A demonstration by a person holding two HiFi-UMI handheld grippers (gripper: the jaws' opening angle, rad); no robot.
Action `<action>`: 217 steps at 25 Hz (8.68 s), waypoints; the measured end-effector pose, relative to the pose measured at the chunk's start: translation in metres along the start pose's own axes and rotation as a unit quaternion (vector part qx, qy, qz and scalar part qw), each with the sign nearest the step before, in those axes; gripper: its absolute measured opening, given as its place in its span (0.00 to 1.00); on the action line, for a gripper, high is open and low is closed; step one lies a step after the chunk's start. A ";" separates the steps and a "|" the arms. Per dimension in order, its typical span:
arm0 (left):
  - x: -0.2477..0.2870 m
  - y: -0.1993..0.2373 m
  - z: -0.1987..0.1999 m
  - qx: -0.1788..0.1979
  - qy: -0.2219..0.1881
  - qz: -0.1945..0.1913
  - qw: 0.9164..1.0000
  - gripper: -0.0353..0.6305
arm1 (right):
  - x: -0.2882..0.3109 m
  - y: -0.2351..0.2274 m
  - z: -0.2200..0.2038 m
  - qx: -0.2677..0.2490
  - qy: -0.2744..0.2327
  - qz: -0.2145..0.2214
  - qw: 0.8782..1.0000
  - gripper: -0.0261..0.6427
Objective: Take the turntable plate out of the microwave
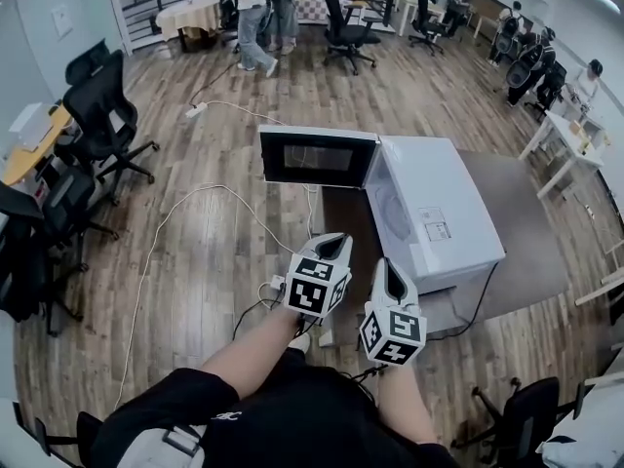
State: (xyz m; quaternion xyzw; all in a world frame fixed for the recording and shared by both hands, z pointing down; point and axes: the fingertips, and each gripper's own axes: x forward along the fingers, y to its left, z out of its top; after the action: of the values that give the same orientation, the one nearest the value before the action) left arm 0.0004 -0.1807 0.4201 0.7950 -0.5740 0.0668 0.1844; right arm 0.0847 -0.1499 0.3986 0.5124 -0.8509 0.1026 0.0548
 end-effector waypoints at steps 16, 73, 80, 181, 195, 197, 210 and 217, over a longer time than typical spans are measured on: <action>0.124 0.054 -0.022 0.020 0.084 -0.040 0.996 0.07 | 0.063 -0.027 -0.009 0.048 0.032 -0.044 0.997 0.05; 0.380 0.061 -0.099 -0.331 0.228 -0.240 0.884 0.20 | 0.134 -0.062 -0.086 0.039 0.175 -0.098 0.979 0.05; 0.374 0.061 -0.103 -0.381 0.230 -0.243 0.862 0.19 | 0.133 -0.056 -0.090 0.037 0.180 -0.094 0.978 0.05; 0.316 0.046 -0.078 -0.485 0.240 -0.438 0.717 0.14 | 0.261 -0.118 -0.139 -0.481 0.316 -0.280 0.768 0.10; 0.224 0.069 -0.086 -0.533 0.150 -0.389 0.736 0.14 | 0.208 -0.046 -0.139 -0.556 0.250 -0.202 0.767 0.10; 0.206 0.079 -0.087 -0.547 0.122 -0.375 0.739 0.13 | 0.202 -0.029 -0.139 -0.577 0.229 -0.182 0.763 0.10; 0.083 0.115 -0.095 -0.593 -0.033 -0.293 0.749 0.13 | 0.146 0.069 -0.148 -0.652 0.118 -0.053 0.747 0.09; 0.039 0.131 -0.096 -0.587 -0.068 -0.258 0.764 0.13 | 0.127 0.108 -0.144 -0.653 0.075 -0.009 0.753 0.09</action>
State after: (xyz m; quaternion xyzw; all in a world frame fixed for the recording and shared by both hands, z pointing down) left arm -0.0992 -0.2159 0.5497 0.6524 -0.2850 -0.3873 0.5858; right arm -0.0719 -0.1767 0.5514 0.3503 -0.6993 -0.4403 0.4409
